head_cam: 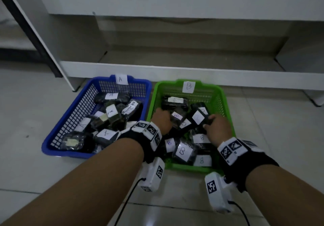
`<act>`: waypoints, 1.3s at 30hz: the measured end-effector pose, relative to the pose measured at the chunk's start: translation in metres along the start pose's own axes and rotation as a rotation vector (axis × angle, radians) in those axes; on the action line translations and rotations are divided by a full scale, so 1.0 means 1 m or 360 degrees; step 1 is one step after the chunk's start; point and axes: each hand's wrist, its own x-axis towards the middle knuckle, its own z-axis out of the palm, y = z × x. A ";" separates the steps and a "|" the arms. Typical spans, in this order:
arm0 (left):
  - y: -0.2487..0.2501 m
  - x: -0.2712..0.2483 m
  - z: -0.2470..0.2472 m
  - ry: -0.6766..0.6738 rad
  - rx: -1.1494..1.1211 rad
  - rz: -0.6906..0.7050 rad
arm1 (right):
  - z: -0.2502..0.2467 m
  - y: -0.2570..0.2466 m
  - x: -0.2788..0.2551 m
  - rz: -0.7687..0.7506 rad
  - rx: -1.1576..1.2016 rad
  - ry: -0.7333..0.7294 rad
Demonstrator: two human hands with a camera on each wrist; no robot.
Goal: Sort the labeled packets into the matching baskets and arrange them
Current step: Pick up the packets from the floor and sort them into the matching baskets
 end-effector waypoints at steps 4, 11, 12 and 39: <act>-0.003 -0.004 0.010 -0.0213 0.0430 0.0190 | 0.015 0.007 -0.003 -0.0157 -0.0492 -0.0066; 0.001 -0.039 -0.020 -0.0163 0.0310 0.0377 | 0.009 -0.010 -0.022 -0.0267 -0.0740 -0.0154; 0.001 -0.049 -0.027 -0.0133 0.0256 0.0449 | 0.009 -0.014 -0.031 -0.0370 -0.0732 -0.0114; -0.214 -0.353 0.020 -0.0582 0.0675 0.1104 | 0.070 -0.003 -0.328 -0.1787 -0.1310 -0.1851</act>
